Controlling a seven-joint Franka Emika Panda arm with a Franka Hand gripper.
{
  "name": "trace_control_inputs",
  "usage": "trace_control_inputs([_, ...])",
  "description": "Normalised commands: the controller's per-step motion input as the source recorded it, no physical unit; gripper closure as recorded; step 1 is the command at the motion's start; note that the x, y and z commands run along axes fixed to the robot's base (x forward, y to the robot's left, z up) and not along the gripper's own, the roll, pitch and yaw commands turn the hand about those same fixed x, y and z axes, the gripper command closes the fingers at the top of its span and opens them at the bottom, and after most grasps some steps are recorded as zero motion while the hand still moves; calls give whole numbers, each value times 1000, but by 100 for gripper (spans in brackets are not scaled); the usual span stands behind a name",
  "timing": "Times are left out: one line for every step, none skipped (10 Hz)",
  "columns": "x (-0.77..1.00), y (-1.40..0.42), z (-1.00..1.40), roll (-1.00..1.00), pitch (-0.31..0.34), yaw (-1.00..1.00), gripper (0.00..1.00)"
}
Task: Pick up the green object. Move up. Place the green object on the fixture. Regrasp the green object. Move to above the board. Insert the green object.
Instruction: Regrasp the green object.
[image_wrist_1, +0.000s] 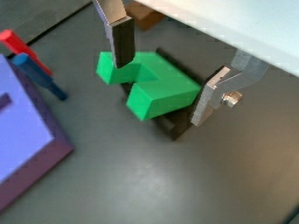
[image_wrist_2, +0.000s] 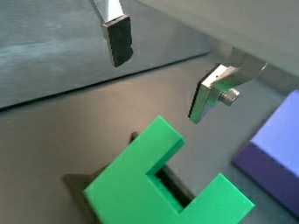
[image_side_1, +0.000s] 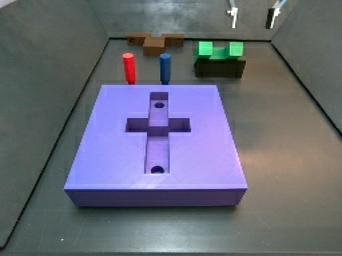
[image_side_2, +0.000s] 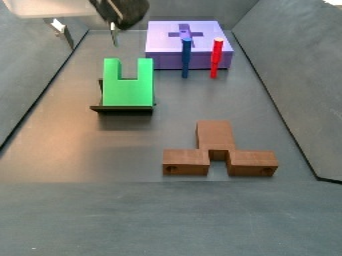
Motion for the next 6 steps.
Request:
trace_control_inputs([0,0,0,1000,91,6,0])
trace_control_inputs([0,0,6,1000,66,0,0])
trace_control_inputs([0,0,20,1000,80,0,0])
trace_control_inputs([0,0,26,1000,86,-26,0])
trace_control_inputs([0,0,29,1000,91,-40,0])
trace_control_inputs([-26,0,54,1000,129,-51,0])
